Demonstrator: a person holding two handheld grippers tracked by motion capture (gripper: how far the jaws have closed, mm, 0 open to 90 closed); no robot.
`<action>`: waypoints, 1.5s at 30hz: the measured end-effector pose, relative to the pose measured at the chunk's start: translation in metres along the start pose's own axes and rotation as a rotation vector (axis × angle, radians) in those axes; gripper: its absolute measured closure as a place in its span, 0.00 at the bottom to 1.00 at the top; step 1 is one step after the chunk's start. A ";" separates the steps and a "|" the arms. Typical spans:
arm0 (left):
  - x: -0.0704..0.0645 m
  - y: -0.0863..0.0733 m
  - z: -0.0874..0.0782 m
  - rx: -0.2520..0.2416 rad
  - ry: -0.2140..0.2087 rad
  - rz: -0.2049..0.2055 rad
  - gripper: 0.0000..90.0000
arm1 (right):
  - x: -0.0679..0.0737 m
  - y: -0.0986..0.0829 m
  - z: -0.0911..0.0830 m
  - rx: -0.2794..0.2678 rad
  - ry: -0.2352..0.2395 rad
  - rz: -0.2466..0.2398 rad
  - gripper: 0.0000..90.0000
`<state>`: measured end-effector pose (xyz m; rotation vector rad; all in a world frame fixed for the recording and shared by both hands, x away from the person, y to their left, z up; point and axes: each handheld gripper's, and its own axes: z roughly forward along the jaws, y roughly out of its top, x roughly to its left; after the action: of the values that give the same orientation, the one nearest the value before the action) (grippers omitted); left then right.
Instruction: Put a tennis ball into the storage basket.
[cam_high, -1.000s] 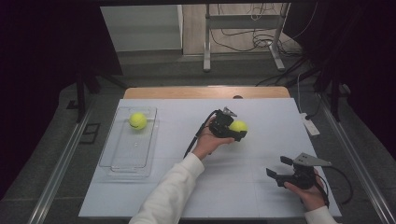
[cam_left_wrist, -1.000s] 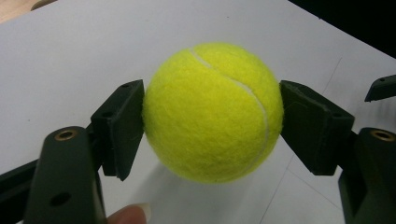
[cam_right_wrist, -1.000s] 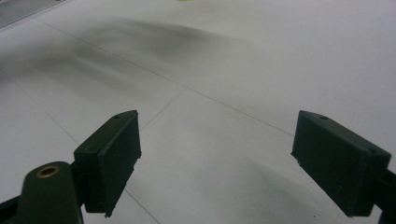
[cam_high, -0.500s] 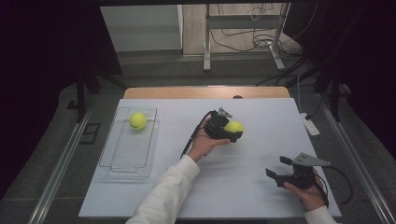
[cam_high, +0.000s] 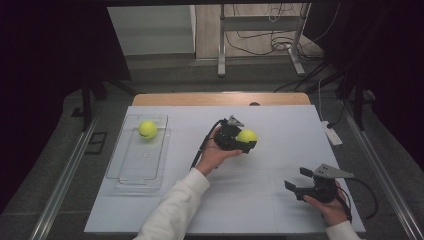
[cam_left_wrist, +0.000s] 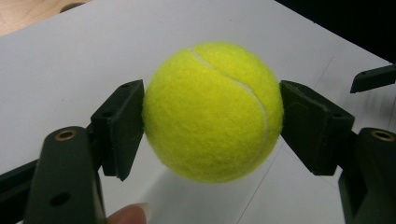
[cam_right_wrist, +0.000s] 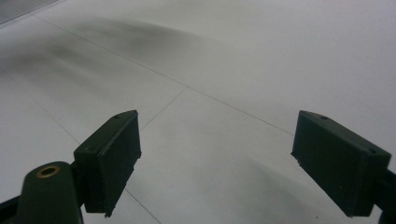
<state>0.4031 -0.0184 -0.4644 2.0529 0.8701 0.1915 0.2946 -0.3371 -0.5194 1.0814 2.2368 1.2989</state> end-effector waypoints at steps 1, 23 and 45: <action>0.000 -0.001 -0.002 -0.002 0.000 0.000 0.30 | 0.000 0.000 0.000 0.000 0.000 -0.001 0.18; 0.001 -0.009 -0.018 -0.031 0.008 -0.010 0.30 | 0.001 0.000 0.001 0.007 -0.004 0.000 0.18; 0.003 -0.016 -0.035 -0.064 0.018 -0.010 0.30 | 0.002 -0.001 0.001 0.009 0.000 0.002 0.17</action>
<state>0.3820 0.0132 -0.4557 1.9903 0.8740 0.2294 0.2939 -0.3349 -0.5206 1.0866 2.2441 1.2908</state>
